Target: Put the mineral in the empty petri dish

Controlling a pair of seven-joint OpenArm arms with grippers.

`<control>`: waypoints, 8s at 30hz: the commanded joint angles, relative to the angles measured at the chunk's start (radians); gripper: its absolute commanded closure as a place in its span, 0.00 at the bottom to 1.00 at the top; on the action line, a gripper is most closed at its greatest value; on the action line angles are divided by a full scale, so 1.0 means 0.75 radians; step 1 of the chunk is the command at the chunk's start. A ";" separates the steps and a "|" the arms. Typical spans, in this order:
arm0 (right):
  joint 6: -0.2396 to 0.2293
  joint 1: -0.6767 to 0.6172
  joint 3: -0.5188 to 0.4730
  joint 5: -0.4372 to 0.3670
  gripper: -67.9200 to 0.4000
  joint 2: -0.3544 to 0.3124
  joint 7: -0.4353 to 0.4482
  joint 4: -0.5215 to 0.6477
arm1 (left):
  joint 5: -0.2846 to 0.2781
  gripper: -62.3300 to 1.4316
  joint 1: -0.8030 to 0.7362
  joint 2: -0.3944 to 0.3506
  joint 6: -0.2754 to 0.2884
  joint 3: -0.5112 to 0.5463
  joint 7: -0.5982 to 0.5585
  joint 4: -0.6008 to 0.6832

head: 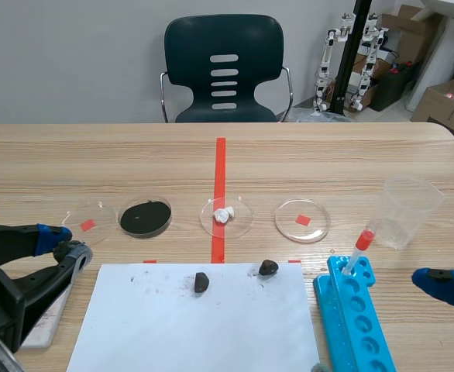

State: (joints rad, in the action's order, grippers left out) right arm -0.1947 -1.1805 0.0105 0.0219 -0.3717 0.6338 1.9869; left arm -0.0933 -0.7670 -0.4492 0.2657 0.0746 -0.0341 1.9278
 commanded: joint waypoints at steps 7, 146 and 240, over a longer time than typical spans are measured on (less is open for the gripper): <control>0.005 0.001 -0.005 -0.009 0.00 0.000 0.020 0.018 | -0.007 0.80 0.004 0.007 -0.001 0.006 -0.019 0.023; 0.005 0.001 -0.005 -0.009 0.00 0.000 0.020 0.018 | -0.524 0.52 1.617 0.234 -0.580 -0.412 0.744 -1.591; 0.005 0.001 -0.005 -0.009 0.00 0.000 0.020 0.018 | -0.523 0.00 1.414 0.195 -0.580 -0.412 0.600 -1.300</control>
State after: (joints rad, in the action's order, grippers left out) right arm -0.1947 -1.1805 0.0105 0.0219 -0.3717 0.6338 1.9869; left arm -0.4870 0.2775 -0.2913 -0.1719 -0.2455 0.4290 0.9443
